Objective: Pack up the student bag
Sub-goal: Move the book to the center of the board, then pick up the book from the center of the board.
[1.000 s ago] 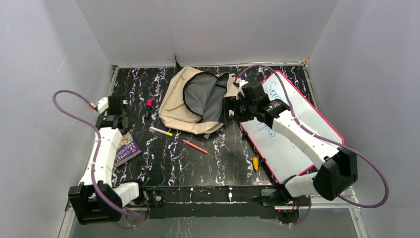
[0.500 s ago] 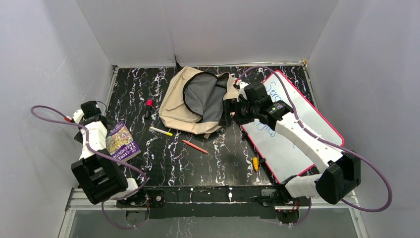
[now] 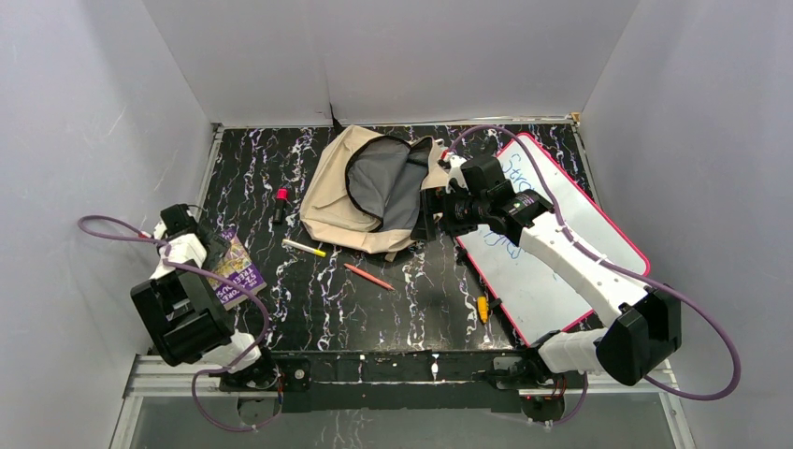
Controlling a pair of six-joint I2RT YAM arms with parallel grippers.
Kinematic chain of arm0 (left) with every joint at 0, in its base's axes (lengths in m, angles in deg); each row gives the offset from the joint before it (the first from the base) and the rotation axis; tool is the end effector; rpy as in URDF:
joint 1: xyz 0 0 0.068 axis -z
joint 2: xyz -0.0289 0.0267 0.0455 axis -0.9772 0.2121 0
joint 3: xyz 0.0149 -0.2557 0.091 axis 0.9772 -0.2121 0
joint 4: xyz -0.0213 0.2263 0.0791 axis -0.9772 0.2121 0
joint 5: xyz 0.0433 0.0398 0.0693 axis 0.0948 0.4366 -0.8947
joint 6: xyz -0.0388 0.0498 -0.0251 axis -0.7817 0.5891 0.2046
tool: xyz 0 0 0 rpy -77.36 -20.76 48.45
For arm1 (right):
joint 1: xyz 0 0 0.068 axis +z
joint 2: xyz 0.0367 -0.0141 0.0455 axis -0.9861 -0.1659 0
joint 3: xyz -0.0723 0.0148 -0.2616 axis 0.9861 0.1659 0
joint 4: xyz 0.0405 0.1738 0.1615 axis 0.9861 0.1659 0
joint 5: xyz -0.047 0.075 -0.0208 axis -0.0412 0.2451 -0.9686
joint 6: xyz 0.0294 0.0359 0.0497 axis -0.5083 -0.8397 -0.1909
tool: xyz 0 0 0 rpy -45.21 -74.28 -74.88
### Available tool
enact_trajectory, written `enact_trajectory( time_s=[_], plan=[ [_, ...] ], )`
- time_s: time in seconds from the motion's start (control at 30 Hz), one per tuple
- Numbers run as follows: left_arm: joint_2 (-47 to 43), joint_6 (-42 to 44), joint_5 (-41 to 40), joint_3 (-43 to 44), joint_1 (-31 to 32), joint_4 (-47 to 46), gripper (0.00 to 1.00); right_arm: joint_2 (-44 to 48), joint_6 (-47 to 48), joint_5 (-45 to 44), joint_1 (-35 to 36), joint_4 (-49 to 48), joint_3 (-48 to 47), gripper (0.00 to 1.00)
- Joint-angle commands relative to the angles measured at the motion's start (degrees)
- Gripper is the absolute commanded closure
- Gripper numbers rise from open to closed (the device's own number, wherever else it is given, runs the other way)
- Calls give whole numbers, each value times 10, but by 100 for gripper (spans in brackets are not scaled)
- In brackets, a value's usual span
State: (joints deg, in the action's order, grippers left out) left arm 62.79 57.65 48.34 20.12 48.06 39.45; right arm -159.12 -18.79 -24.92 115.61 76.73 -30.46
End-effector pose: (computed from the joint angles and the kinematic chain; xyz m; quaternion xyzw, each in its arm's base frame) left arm 0.2301 0.1469 0.1813 -0.5013 0.8051 0.1198 0.2934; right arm 0.2192 0.1714 0.3139 -0.1672 0.8839 0.3010 0.3166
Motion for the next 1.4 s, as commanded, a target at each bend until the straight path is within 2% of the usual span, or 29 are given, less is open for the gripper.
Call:
enact_trajectory(
  time_s=[0.0,0.3,0.43,0.57,0.67,0.83,0.9,1.03,1.2,1.37],
  plan=[
    [-6,4,53,-24,-3,-16,9,19,6,13,1,-20,-2,1],
    [37,30,213,-24,9,-20,19,13,-2,40,1,-50,20,1],
    [22,24,231,-38,34,-25,20,2,-18,59,9,-84,30,1],
    [21,22,256,-48,51,-33,23,-36,-59,66,49,-133,24,1],
    [32,32,258,-43,70,-32,26,-85,-98,40,97,-171,-5,6],
    [41,47,261,-34,74,-19,28,-197,-185,18,151,-244,-68,25],
    [37,54,255,-31,74,-14,28,-247,-213,24,164,-273,-97,29],
    [35,73,225,-13,73,9,26,-350,-241,7,191,-278,-198,30],
    [32,54,215,-2,66,14,23,-463,-259,8,224,-282,-297,32],
    [21,43,203,17,61,19,20,-530,-260,-7,239,-271,-355,31]
  ],
)
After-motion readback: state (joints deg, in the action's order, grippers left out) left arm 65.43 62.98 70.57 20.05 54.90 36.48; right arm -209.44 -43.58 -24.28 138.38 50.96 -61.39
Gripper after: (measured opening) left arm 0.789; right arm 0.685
